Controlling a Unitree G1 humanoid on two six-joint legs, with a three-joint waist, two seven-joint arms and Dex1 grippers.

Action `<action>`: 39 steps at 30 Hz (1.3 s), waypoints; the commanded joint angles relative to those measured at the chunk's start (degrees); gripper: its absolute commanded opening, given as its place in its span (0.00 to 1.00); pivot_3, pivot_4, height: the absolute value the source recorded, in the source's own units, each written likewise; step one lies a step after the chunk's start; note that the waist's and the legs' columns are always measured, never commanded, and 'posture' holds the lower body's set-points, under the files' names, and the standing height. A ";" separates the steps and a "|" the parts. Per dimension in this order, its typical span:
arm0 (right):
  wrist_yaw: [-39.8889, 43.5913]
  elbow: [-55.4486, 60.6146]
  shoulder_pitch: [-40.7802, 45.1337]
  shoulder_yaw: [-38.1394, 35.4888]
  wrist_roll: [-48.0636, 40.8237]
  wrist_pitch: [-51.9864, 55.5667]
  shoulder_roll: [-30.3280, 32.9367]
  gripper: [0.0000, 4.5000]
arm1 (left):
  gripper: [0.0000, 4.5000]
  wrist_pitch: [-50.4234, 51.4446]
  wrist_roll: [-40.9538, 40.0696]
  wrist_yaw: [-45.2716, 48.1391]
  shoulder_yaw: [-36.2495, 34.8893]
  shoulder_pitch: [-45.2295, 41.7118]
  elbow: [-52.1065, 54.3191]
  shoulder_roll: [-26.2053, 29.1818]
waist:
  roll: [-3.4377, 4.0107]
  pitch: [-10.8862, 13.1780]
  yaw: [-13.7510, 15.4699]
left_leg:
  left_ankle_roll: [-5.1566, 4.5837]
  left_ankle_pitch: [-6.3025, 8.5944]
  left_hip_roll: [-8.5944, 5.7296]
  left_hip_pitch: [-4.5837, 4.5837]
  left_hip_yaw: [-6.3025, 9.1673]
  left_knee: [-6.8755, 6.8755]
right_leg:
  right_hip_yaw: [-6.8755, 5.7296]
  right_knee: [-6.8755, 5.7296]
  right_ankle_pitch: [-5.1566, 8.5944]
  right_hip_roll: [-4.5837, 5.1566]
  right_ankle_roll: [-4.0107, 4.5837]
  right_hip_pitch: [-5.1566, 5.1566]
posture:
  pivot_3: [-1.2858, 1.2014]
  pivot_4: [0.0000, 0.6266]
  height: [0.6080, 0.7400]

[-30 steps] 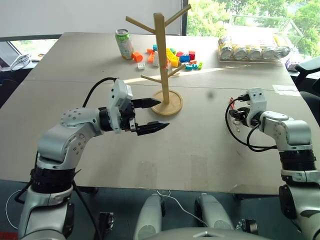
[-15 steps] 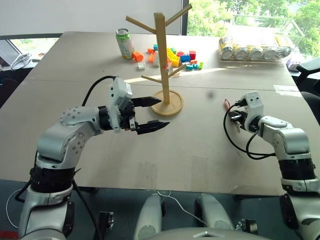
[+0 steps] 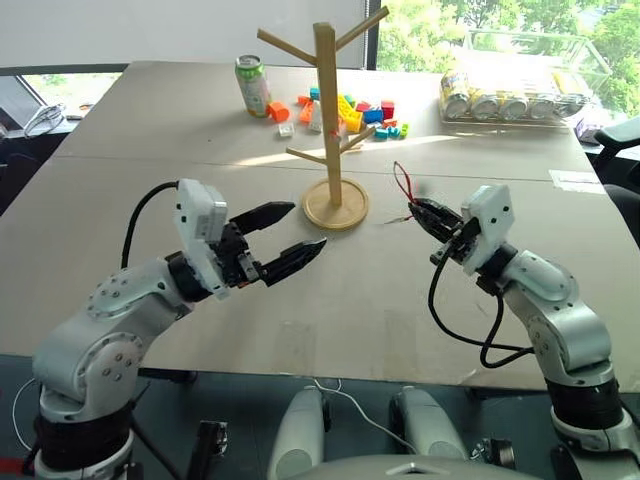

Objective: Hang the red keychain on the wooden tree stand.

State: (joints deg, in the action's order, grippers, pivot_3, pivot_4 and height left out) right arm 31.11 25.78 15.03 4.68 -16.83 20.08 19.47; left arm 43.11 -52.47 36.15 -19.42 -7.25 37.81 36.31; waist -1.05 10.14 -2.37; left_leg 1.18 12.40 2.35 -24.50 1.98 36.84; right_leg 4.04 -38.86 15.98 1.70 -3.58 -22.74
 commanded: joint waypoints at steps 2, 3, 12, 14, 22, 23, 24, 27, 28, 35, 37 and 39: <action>3.82 -2.68 1.42 1.37 0.95 -11.18 -1.11 0.02 | 1.00 -3.44 -0.85 -1.35 -2.72 3.09 5.11 0.12 | 0.00 0.00 0.02 | 0.00 0.00 0.00 0.03 -0.01 0.00 | 0.00 0.00 0.00 0.00 0.00 0.03 | 0.52 0.24 1.00; 4.53 -3.91 1.87 1.62 1.19 -13.09 -1.27 0.02 | 1.00 -3.70 -1.03 -2.23 -2.93 3.22 5.14 -0.05 | 0.00 0.00 0.05 | 0.00 0.00 0.00 0.04 -0.01 0.00 | 0.00 0.00 0.00 0.00 0.00 0.03 | 0.52 0.24 1.00; 4.70 -15.01 11.18 2.85 4.28 -22.15 -4.95 0.02 | 1.00 -6.40 -0.97 -6.46 -2.40 3.22 5.32 -0.60 | 0.00 0.00 0.04 | 0.01 -0.01 0.00 0.07 0.02 -0.01 | -0.01 -0.04 -0.01 -0.02 0.02 0.03 | 0.52 0.24 1.00; 4.49 -16.75 12.82 2.79 4.64 -23.06 -5.47 0.02 | 1.00 -6.83 -0.93 -7.12 -2.04 2.81 5.26 -0.84 | 0.00 0.00 0.14 | 0.01 0.00 0.00 0.06 0.01 -0.02 | -0.02 -0.03 -0.01 -0.01 0.02 0.04 | 0.52 0.24 1.00; 4.78 -21.28 16.11 3.56 6.03 -25.34 -7.09 0.02 | 1.00 -8.53 -0.35 -9.55 -0.53 1.15 5.17 -1.20 | 0.00 0.00 0.06 | 0.01 -0.01 0.00 0.07 0.02 -0.01 | -0.03 -0.05 -0.01 -0.01 0.03 0.04 | 0.52 0.24 1.00; 4.79 -21.75 16.49 3.64 6.16 -25.60 -7.36 0.02 | 1.00 -8.68 -0.37 -9.81 -0.38 1.15 5.37 -1.18 | 0.00 0.00 0.06 | 0.02 -0.01 0.00 0.07 0.02 -0.01 | -0.03 -0.05 -0.01 -0.01 0.03 0.04 | 0.52 0.24 1.00; 4.81 -22.23 16.89 3.72 6.33 -25.87 -7.64 0.02 | 1.00 -8.80 -0.46 -10.08 -0.31 1.31 5.63 -1.22 | 0.00 0.00 0.06 | 0.02 -0.01 0.00 0.07 0.02 -0.01 | -0.03 -0.05 -0.01 -0.01 0.03 0.04 | 0.52 0.24 1.00; 5.03 -23.80 18.00 3.95 6.75 -26.58 -8.26 0.02 | 1.00 -9.11 -0.52 -10.97 -0.28 1.85 6.13 -1.40 | 0.00 0.00 0.00 | 0.02 -0.01 0.00 0.07 0.01 -0.01 | -0.03 -0.06 -0.01 -0.01 0.03 0.03 | 0.52 0.24 1.00; 5.09 -24.46 18.38 4.00 6.93 -26.85 -8.44 0.02 | 1.00 -9.19 -0.52 -11.22 -0.32 1.97 6.24 -1.44 | 0.00 0.00 0.02 | 0.02 -0.01 0.00 0.07 0.02 -0.01 | -0.03 -0.06 -0.01 0.00 0.03 0.04 | 0.52 0.24 1.00; 5.38 -28.43 20.56 4.34 7.64 -28.17 -9.31 0.02 | 1.00 -9.37 -0.67 -12.80 -0.37 2.69 7.18 -1.55 | 0.00 0.00 0.03 | 0.02 -0.01 0.00 0.07 0.02 -0.01 | -0.03 -0.06 -0.02 0.00 0.03 0.04 | 0.52 0.24 1.00; 5.52 -28.91 20.62 4.47 7.72 -28.27 -9.27 0.02 | 1.00 -9.44 -0.71 -13.12 -0.39 2.94 7.41 -1.39 | 0.00 0.00 0.03 | 0.02 -0.01 0.00 0.06 0.02 -0.01 | -0.03 -0.06 -0.02 0.00 0.03 0.04 | 0.52 0.24 1.00; 5.44 -29.75 20.56 4.33 7.84 -28.09 -9.30 0.02 | 1.00 -9.51 -0.64 -13.34 -0.32 3.11 7.49 -1.31 | 0.00 0.00 0.02 | 0.02 -0.01 0.00 0.07 0.01 -0.01 | -0.03 -0.06 -0.02 0.00 0.03 0.04 | 0.52 0.24 1.00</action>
State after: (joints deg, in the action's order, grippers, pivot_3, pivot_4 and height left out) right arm 36.49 -4.40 34.24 9.25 -8.98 -6.82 10.30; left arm 34.77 -53.03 23.28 -19.55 -4.25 42.32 34.62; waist -1.05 10.14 -2.34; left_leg 1.19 12.39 2.35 -24.43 2.00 36.83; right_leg 4.01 -38.92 15.96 1.70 -3.55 -22.71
